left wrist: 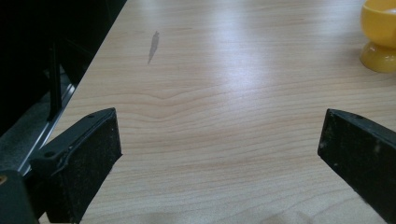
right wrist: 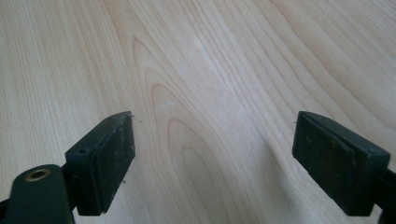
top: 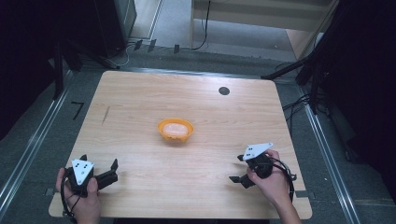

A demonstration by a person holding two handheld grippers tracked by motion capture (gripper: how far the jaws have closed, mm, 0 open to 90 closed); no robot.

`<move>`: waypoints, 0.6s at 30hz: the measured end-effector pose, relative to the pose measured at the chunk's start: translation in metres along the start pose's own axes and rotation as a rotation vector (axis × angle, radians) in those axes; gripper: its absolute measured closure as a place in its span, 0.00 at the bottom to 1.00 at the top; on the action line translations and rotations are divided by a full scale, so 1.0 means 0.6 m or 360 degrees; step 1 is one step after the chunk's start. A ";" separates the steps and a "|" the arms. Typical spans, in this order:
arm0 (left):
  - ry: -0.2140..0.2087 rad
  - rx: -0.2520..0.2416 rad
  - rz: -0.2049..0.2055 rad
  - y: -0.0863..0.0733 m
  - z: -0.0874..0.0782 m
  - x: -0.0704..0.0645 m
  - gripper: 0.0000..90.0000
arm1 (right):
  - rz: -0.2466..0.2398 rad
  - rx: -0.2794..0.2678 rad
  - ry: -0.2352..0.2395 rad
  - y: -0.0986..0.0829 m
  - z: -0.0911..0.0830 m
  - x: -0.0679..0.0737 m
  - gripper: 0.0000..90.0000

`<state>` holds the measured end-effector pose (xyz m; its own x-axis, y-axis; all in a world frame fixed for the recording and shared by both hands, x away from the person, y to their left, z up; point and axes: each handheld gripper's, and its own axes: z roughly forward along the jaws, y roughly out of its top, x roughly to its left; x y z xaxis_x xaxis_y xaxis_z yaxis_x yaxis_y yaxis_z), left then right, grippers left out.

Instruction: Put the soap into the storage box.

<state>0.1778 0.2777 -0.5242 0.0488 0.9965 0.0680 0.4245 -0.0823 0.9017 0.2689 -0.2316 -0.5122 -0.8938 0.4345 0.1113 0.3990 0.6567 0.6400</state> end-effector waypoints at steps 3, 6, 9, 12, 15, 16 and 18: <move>0.0002 0.0000 0.0009 0.000 0.001 -0.001 0.00 | 0.0019 -0.0017 -0.0004 -0.012 -0.005 0.000 0.15; 0.0005 -0.0002 0.0014 0.000 0.000 -0.002 0.00 | 0.0029 -0.0034 -0.0006 -0.026 -0.010 0.000 0.15; 0.0007 -0.0003 0.0017 0.000 0.000 -0.002 0.00 | 0.0054 -0.0044 -0.0003 -0.039 -0.014 0.001 0.15; 0.0007 -0.0004 0.0020 0.000 -0.001 -0.002 0.00 | 0.0072 -0.0055 -0.0014 -0.055 -0.020 0.001 0.15; 0.0010 -0.0011 0.0021 -0.001 -0.001 -0.003 0.00 | 0.0105 -0.0080 -0.0025 -0.072 -0.026 0.001 0.15; 0.0011 -0.0011 0.0021 -0.001 -0.001 -0.003 0.00 | 0.0111 -0.0097 -0.0033 -0.078 -0.028 0.000 0.15; 0.0014 -0.0009 0.0022 -0.001 -0.001 -0.003 0.00 | 0.0132 -0.0121 -0.0038 -0.089 -0.033 -0.001 0.15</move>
<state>0.1771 0.2757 -0.5244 0.0468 0.9953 0.0844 0.4185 -0.0963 0.9031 0.2440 -0.2793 -0.5316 -0.8527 0.5006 0.1490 0.4541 0.5696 0.6851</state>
